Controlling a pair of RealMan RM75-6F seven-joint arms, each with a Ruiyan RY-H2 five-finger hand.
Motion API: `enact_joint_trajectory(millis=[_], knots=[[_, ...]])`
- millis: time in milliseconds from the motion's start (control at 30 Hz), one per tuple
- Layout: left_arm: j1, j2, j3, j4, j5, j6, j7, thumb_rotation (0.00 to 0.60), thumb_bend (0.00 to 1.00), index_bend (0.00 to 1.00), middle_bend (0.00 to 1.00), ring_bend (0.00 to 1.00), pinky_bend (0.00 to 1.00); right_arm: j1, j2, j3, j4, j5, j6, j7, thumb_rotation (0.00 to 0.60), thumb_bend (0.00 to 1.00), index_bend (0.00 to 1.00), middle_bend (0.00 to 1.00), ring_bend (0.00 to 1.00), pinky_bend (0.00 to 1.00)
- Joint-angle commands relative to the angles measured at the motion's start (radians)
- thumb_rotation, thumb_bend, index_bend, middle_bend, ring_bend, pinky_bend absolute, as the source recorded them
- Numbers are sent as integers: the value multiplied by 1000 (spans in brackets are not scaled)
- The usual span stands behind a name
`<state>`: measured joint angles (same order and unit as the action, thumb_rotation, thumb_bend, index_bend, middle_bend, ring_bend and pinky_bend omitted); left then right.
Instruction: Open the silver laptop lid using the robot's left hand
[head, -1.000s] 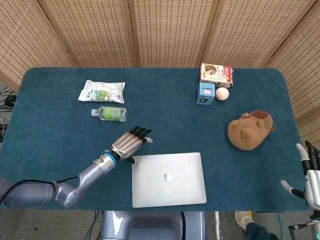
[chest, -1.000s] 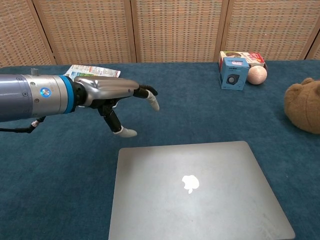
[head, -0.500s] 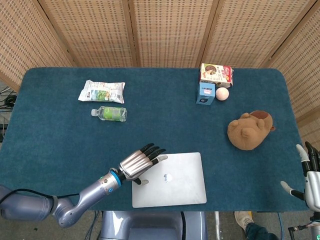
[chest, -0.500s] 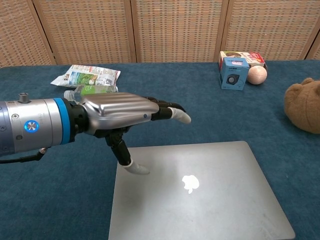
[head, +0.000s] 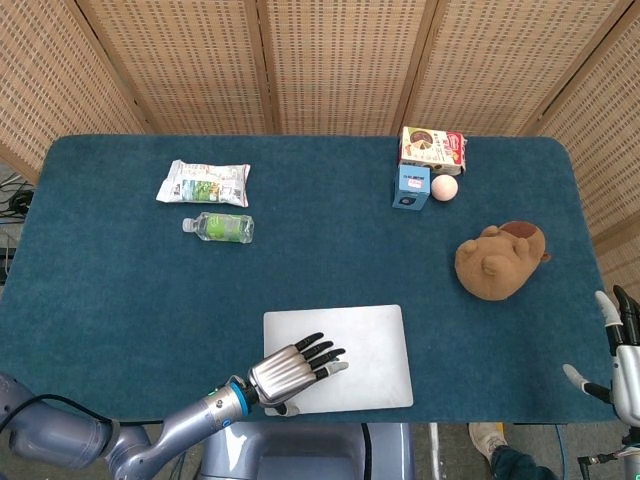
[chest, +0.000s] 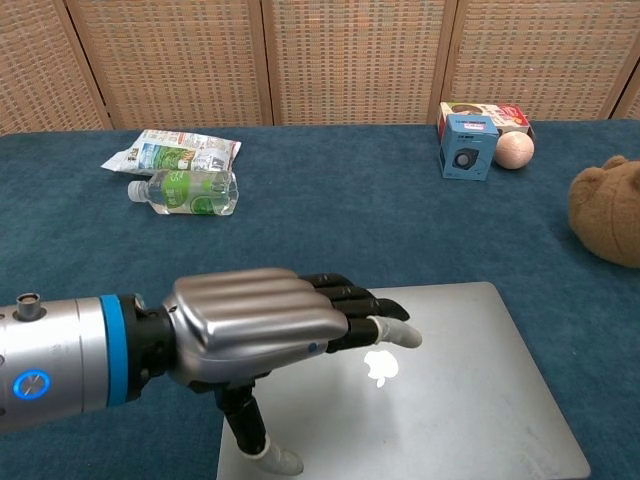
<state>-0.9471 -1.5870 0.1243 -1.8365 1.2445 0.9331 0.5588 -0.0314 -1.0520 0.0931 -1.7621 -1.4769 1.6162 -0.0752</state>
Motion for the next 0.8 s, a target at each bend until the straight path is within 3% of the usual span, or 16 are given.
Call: enact_joint_trajectory(millis=[33,800], knots=[[10,-9,7,-3,10,0,11,534,167,32,0,0,0,0,0,1,1,1,0,1,600,28,0,0,0,0],[97,-163,14,141,25,4,135,533,171,28,0,0,0,-13,-1,1,17,12,4,19,600,28,0,0,0,0]])
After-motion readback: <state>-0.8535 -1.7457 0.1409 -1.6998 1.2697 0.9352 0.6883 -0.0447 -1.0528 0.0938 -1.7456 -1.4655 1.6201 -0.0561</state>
